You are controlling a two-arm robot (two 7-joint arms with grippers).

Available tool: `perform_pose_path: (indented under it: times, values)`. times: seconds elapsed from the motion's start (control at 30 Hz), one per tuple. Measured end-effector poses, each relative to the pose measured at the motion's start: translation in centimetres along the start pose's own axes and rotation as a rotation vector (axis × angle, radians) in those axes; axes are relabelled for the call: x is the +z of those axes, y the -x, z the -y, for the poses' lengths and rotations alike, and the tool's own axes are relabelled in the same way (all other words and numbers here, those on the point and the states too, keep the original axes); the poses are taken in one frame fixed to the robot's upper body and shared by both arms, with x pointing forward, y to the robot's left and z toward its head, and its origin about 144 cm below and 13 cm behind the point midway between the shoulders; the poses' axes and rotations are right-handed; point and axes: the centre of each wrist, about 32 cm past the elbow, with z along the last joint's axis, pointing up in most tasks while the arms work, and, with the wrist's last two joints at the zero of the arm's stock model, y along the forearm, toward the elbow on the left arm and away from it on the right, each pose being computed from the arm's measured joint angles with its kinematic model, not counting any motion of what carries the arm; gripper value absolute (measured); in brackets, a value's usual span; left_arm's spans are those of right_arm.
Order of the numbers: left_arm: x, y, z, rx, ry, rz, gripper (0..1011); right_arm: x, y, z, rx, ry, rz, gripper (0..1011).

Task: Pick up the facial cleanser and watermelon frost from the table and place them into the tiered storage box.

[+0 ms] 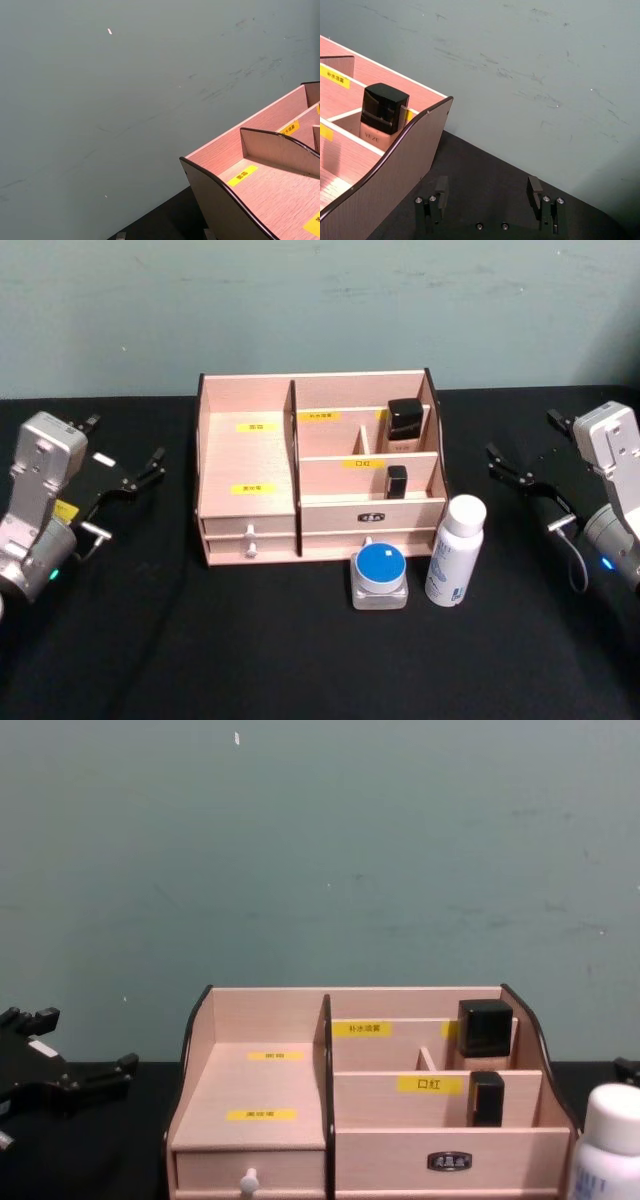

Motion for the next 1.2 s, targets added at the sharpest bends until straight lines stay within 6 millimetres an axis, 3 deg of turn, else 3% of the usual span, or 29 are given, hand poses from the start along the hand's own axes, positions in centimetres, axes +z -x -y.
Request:
perform_pose_path:
  times: [1.2]
  values:
    - [0.0,0.0,0.0,0.0,0.0,0.0,1001,0.0,0.0,0.0,0.0,0.0,0.0,1002]
